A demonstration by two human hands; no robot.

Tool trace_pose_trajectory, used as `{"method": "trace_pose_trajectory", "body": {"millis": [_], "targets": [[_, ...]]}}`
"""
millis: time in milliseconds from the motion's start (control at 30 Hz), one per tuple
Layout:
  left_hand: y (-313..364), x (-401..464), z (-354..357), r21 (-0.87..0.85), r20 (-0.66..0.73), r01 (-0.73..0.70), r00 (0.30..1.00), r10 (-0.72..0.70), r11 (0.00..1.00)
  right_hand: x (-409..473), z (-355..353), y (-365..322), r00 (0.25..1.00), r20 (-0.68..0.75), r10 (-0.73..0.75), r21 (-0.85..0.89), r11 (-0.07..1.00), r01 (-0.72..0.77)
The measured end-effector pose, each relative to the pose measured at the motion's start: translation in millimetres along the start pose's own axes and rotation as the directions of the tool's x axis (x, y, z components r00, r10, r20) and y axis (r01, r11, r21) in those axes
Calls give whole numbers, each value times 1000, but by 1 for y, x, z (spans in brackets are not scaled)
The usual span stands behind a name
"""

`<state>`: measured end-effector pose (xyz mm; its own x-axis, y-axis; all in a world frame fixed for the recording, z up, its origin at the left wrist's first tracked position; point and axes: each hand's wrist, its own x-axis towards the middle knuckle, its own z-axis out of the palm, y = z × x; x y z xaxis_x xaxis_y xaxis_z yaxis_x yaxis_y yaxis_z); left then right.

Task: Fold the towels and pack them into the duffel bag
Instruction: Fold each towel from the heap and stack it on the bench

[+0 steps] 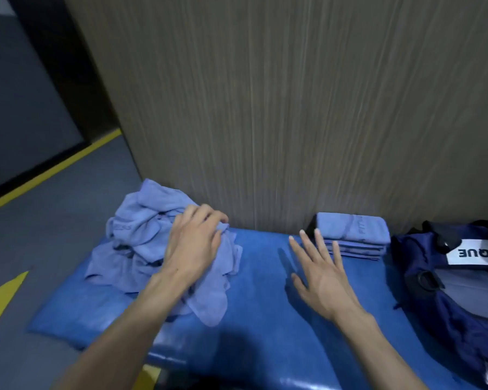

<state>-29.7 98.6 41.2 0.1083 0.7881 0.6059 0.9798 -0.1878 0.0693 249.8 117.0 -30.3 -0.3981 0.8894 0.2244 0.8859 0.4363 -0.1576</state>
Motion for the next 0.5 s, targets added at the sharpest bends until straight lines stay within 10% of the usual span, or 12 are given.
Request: {"method": "trace_pose_trajectory", "body": {"millis": [500], "targets": [[-60, 19, -47, 421, 329, -67, 941, -83, 905, -58, -17, -81, 989, 131, -68, 144, 988, 49]]}}
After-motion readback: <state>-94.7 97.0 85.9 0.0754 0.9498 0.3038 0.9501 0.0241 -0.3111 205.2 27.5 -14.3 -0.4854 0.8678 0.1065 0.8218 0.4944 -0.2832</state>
